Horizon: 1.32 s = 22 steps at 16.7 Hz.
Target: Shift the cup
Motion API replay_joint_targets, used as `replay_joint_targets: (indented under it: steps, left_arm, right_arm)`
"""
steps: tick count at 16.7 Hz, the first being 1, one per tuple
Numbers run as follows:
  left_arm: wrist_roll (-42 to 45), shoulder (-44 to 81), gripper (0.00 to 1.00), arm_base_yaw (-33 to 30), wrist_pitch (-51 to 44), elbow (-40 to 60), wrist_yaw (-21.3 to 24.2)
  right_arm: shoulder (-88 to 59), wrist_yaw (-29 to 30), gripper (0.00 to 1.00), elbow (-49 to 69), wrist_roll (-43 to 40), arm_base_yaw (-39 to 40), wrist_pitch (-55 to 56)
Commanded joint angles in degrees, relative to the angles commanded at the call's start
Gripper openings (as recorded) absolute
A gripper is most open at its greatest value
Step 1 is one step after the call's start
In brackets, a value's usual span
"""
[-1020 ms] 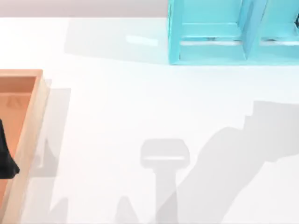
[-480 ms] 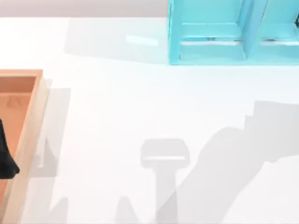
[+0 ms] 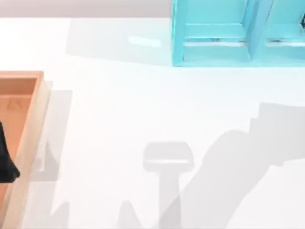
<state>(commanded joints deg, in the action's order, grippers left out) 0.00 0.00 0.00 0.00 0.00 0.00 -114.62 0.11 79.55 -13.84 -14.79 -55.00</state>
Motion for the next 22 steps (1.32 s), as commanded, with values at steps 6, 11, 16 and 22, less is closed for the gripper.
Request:
replay_joint_targets:
  steps: [6,11,16,22]
  left_arm:
    - [0.00,0.00,1.00,0.00,0.00,0.00,0.00]
    - [0.00,0.00,1.00,0.00,0.00,0.00,0.00]
    - [0.00,0.00,1.00,0.00,0.00,0.00,0.00]
    - [0.00,0.00,1.00,0.00,0.00,0.00,0.00]
  right_arm:
    - [-0.47,0.09,0.00,0.92,-0.69,-0.64,-0.72]
    - [-5.72,1.07,0.00,13.65,-8.58,-8.08,-8.31]
    - [-11.32,2.49,0.00,31.48,-18.24,-18.16,-17.74]
    - [-12.87,2.99,0.00,36.40,-21.82,-21.97,-20.96]
